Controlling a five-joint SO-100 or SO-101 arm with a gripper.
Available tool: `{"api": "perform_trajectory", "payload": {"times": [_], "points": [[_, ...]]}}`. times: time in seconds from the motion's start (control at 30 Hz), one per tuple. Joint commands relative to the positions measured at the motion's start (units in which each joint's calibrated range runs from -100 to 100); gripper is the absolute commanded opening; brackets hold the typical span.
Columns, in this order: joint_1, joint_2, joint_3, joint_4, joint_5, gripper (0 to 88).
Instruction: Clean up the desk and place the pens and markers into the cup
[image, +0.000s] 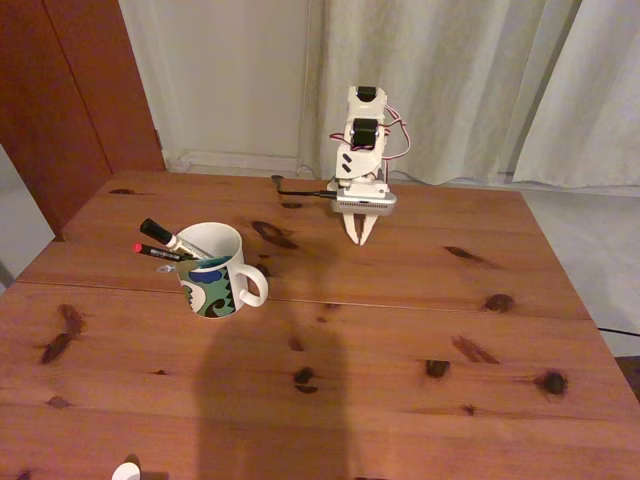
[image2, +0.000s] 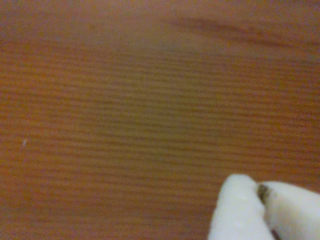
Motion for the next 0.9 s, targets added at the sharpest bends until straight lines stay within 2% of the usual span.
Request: {"api": "perform_trajectory", "payload": {"times": [0.0, 0.07, 0.27, 0.87], "points": [[-0.73, 0.27, 0.85, 1.39, 0.27, 0.9], [-0.65, 0.27, 0.85, 1.39, 0.48, 0.9], [0.16, 0.36, 0.85, 2.08, 5.36, 1.1], [-0.17, 0.36, 0.85, 2.08, 5.30, 1.1]]}}
